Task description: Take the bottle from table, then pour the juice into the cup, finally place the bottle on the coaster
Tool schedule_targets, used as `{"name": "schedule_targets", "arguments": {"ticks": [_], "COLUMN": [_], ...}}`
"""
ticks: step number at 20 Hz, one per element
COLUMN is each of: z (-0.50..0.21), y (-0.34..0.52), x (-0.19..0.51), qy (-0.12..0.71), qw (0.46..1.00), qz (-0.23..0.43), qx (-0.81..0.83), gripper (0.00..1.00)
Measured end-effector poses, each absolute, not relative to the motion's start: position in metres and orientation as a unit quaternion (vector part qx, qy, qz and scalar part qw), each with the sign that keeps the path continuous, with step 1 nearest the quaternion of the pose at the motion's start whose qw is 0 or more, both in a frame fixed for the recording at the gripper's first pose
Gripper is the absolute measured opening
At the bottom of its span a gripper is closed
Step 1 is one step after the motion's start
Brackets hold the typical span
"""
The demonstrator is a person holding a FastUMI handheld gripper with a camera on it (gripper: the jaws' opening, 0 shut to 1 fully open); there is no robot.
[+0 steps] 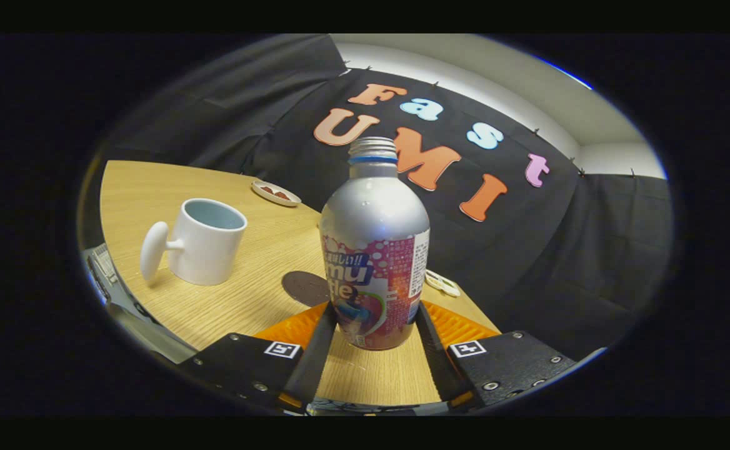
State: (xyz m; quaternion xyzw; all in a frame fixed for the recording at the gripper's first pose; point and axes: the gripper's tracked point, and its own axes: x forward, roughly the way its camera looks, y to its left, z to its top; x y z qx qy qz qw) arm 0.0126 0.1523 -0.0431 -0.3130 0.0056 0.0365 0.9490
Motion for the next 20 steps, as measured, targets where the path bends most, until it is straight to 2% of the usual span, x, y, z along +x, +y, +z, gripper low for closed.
{"name": "schedule_targets", "arguments": {"ticks": [9,15,20], "z": [-0.021,-0.014,0.01], "y": [0.147,0.15,0.163], "x": [0.02,0.018,0.021], "qy": [-0.03,-0.046,-0.078], "qw": [0.904,0.871,0.817], "qz": [-0.01,-0.018,-0.032], "qx": [-0.426,-0.49,-0.57], "gripper": [0.72,0.72,0.72]}}
